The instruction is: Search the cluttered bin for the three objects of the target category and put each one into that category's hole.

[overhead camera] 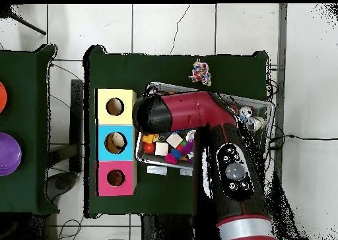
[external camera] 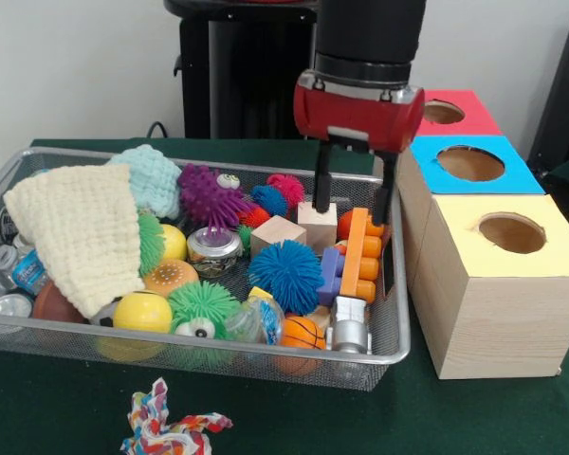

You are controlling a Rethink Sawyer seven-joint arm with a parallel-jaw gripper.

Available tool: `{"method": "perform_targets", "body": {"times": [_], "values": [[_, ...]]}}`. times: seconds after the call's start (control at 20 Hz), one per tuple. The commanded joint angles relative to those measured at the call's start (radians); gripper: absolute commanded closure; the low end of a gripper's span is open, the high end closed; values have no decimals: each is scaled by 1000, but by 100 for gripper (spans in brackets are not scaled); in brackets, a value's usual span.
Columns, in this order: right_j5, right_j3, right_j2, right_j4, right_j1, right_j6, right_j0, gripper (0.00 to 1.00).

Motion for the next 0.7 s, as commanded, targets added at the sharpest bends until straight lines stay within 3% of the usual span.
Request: {"method": "perform_targets", "body": {"times": [0.05,0.25,0.7], "values": [[-74,-50,64,-74,127,-111,-9,0],[-104,-64,31,-94,165,-77,12,0],[-20,-66,-32,-108,189,-43,50,0]]}}
